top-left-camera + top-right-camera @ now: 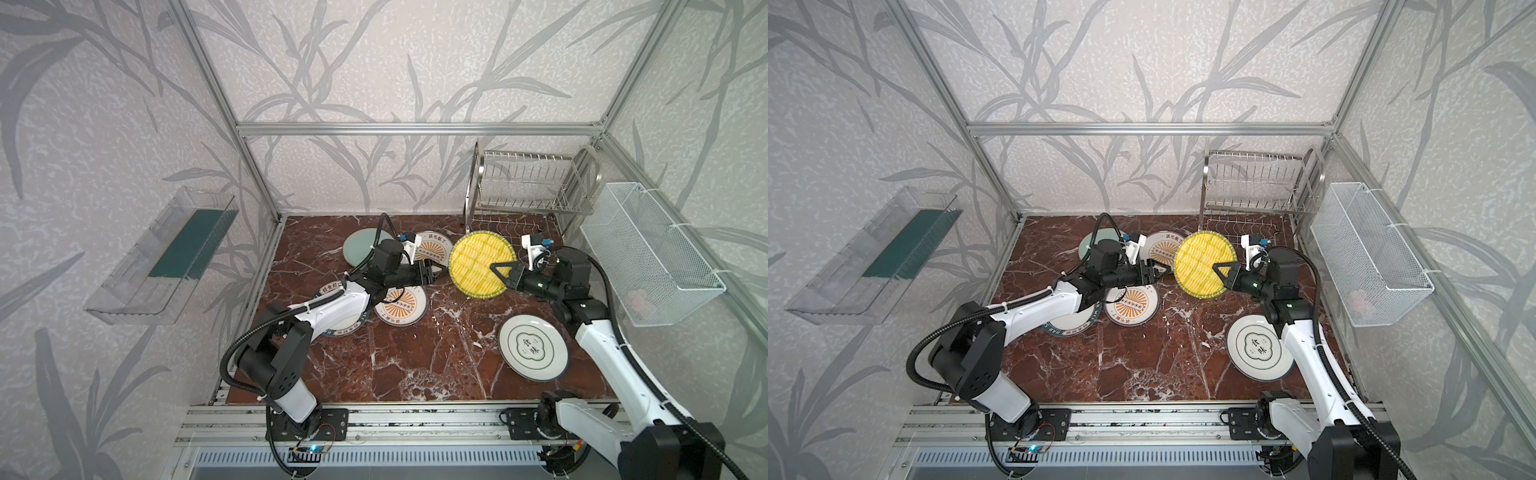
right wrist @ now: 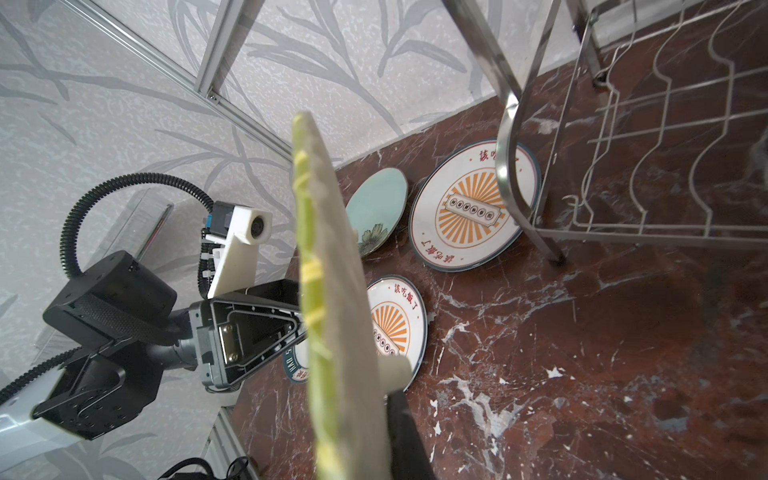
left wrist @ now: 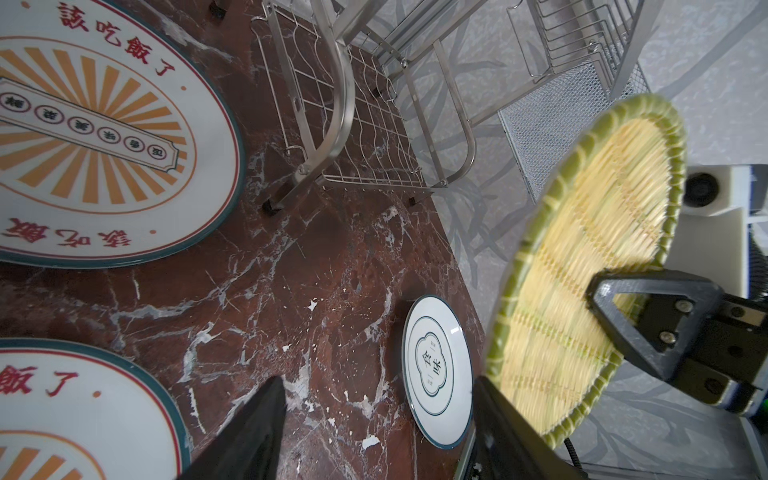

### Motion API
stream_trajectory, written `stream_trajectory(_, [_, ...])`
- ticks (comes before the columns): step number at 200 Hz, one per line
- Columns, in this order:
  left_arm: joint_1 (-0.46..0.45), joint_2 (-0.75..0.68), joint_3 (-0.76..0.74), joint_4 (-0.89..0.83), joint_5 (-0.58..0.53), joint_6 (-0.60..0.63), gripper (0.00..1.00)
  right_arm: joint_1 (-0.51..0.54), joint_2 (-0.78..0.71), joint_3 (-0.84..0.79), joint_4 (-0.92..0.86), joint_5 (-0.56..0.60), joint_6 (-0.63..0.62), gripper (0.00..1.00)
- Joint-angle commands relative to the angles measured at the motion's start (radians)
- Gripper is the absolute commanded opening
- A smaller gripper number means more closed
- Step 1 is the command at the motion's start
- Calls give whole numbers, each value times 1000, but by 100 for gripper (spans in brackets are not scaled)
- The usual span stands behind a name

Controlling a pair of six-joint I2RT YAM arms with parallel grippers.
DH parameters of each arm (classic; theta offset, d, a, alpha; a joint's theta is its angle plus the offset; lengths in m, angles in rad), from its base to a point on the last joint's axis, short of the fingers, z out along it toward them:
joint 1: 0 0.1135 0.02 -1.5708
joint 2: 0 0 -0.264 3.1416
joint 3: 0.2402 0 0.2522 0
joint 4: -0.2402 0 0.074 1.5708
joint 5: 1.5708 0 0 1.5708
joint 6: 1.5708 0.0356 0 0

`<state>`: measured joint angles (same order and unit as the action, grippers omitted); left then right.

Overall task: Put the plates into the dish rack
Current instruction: 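Release the left gripper and carry the tray with the right gripper toward the dish rack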

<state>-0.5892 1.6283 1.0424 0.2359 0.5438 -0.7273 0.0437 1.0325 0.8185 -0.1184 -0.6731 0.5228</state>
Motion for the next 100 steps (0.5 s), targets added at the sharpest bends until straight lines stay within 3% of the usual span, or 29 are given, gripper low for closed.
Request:
stream_trajectory(1, [2,-39,-4,-37,-22,32,69,-14,-43,112,-33,72,-74,0])
stream_trajectory(43, [2,-73,-12,-70,-45,60,69,-44,-28,276,-59,154,-132,0])
stream_trajectory(100, [2,-126,-35,-82,-69,91,69,-137,66,514,-89,181,-189,0])
